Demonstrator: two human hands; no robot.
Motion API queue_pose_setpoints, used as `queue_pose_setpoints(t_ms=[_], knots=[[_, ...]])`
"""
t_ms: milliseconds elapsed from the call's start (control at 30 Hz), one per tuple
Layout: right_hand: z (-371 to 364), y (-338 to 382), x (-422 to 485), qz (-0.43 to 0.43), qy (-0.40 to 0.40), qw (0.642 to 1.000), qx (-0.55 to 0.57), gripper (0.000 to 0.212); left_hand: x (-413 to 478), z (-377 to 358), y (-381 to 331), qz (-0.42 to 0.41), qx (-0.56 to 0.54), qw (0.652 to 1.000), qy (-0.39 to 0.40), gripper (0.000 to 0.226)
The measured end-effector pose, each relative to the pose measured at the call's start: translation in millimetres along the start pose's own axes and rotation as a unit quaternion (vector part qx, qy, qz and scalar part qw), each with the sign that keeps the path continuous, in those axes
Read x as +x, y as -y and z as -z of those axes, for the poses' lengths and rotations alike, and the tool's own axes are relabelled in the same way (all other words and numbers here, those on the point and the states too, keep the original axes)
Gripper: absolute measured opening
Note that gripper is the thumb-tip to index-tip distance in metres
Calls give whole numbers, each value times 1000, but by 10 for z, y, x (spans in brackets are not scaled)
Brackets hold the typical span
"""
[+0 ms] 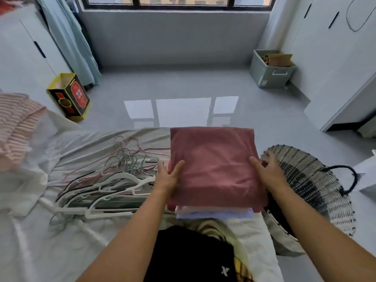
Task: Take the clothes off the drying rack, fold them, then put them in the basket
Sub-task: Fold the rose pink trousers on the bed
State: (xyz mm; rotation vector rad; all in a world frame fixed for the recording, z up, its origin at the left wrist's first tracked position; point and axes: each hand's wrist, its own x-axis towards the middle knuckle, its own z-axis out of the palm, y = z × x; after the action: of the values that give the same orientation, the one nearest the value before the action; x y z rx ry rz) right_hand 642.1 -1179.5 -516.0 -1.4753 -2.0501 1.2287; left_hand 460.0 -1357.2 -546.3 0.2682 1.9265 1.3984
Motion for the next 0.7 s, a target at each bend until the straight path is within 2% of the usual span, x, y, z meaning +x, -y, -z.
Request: queue_pose_setpoints(t_ms=[67,133,200,267,367,533,633,700], knots=[[-304,-203,101,98,-6,984,-146,64,91,-214,309,-49,170,983,-52,81],[-602,-439,94,151,45,951,-267,63,94,-475,577,-97,320,942,-27,66],[-831,-641,87,127,81,929,-339,71,130,-628,752,-71,405,911,8,58],[-947,-772,152,103,108,920,-363,77,199,-673,859,-33,429,902,33,55],[-1011,-920,305,83,147,912,-375,59,287,-717,977,-16,427,902,65,55],[-1050,-869,591,54,196,916,-346,54,542,-609,863,-23,393,911,120,51],[-1015,-801,632,47,217,911,-347,53,542,-378,730,-33,257,954,148,48],[-959,-750,582,40,217,913,-345,53,404,-109,773,-57,137,984,97,45]])
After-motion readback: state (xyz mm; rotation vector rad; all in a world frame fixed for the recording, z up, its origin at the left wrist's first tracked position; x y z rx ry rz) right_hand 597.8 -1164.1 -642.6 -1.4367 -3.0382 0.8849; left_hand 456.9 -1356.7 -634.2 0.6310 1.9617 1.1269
